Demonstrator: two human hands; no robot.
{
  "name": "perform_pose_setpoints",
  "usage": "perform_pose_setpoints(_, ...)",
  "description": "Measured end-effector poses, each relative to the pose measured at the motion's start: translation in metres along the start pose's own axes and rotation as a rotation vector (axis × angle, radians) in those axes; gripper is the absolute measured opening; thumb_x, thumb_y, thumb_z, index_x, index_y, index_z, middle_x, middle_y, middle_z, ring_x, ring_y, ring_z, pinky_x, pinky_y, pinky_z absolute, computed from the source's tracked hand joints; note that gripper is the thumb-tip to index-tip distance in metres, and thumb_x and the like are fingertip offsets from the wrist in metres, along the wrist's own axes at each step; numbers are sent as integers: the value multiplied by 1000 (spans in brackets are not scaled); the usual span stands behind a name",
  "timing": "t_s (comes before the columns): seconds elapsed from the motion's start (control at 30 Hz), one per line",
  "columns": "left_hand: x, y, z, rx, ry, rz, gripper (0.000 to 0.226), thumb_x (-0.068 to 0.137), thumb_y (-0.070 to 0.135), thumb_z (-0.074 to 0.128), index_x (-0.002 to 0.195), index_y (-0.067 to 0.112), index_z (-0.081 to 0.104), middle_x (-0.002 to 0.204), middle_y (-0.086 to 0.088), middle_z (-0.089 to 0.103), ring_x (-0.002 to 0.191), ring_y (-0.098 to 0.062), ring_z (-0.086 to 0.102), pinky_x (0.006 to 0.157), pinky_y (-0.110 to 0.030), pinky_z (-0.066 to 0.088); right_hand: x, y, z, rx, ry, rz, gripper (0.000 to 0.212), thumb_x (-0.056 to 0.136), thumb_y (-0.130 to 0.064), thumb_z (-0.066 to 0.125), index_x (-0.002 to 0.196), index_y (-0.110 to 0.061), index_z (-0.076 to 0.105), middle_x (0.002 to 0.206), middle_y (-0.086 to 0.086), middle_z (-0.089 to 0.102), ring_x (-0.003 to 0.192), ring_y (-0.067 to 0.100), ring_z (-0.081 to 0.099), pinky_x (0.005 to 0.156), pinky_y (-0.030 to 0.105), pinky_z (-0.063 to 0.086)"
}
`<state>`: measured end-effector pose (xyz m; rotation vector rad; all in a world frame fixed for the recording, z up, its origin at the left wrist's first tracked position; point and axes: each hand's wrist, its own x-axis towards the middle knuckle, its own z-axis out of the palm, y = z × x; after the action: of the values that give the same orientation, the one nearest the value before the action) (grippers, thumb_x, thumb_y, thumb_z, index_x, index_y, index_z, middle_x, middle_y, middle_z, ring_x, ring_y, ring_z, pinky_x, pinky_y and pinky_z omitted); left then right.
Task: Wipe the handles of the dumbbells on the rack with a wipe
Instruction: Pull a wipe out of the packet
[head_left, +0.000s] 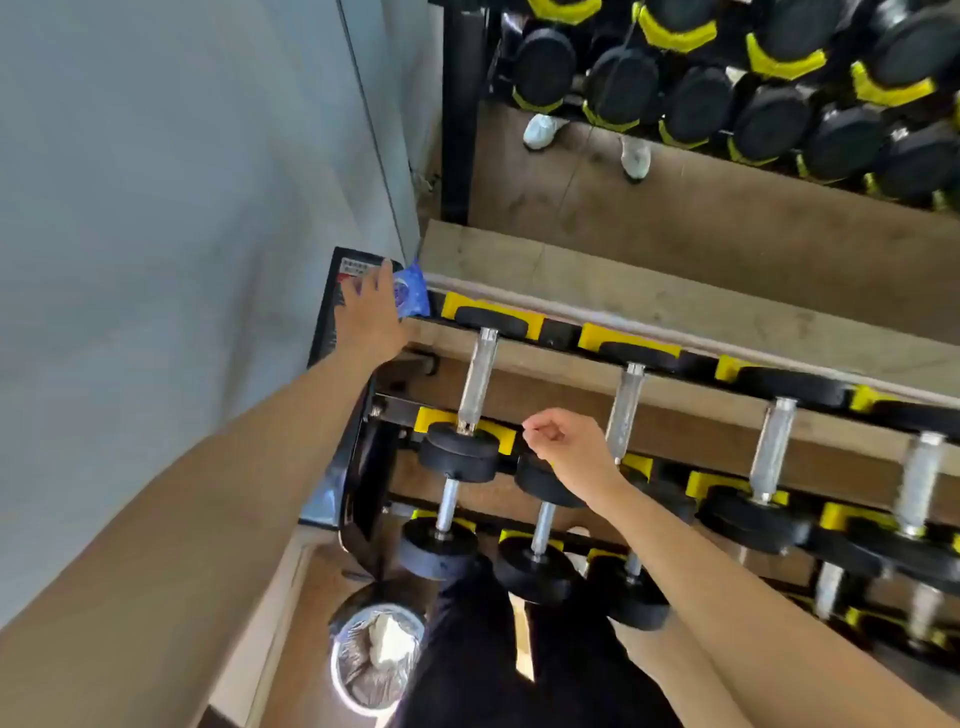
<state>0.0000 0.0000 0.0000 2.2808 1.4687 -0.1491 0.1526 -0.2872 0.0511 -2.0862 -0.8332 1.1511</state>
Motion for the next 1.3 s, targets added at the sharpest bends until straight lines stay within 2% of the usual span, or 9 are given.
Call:
perform_pose_setpoints(0.23,-22,0,1,-42,91,-9,60,76,33,81,129,20,55,129,-9,56,124,-37,44,89,-48,49,-6,8,-5,82,26,65,11,92,-16,67,93,-24,73,86,-8,73,84,11,67,79,26,53)
perform_pose_setpoints(0.37,-76,12,1,-322,176,-60,47,71,30,78,116,29,62,109,5,63,111,-21,50,82,-38,47,-17,7,-1,202,-29,128,9,92,-14,67,93,-21,73,89,-1,73,84,17,68,79,29,58)
perform_pose_setpoints(0.5,-151,50,5,-452,166,30,47,66,27,80,110,32,65,103,18,58,107,-9,48,77,-30,46,-31,-10,-6,516,-195,293,16,99,-28,61,112,-22,66,113,6,71,102,22,69,88,31,57)
perform_pose_setpoints(0.6,-203,78,20,-409,199,190,49,64,19,83,110,24,68,103,13,62,107,-12,48,78,-30,47,-43,-19,-9,784,-292,400,41,97,-47,56,127,-21,60,122,5,69,110,25,68,96,42,55)
perform_pose_setpoints(0.77,-250,110,41,-445,171,258,45,72,20,83,114,24,66,109,11,64,109,-14,53,83,-38,54,-66,-6,-13,823,-200,425,31,100,-30,57,124,-11,63,120,11,70,110,24,69,96,45,56)
perform_pose_setpoints(1.0,-265,127,54,-832,-121,212,60,68,55,81,111,25,52,134,8,58,119,-5,60,91,-32,58,-101,23,-28,852,-56,357,28,102,-24,54,117,-6,68,112,8,74,107,22,70,93,40,57)
perform_pose_setpoints(1.1,-266,136,60,-829,-121,188,51,71,62,76,99,26,53,138,10,56,120,-8,60,83,-32,61,-109,29,-32,863,-45,329,29,103,-24,52,118,-5,68,114,8,73,111,22,69,95,41,56)
perform_pose_setpoints(1.2,-269,143,63,-853,-129,205,26,85,49,68,94,27,59,143,7,54,131,-9,53,95,-36,57,-114,33,-34,894,-2,330,26,103,-22,51,119,-10,68,116,6,72,111,21,69,95,41,56)
perform_pose_setpoints(1.3,-269,143,65,-960,-222,95,8,96,30,67,97,23,65,151,8,46,144,-8,37,104,-26,45,-115,39,-38,934,41,359,23,103,-21,51,119,-13,66,116,6,72,109,19,69,93,39,57)
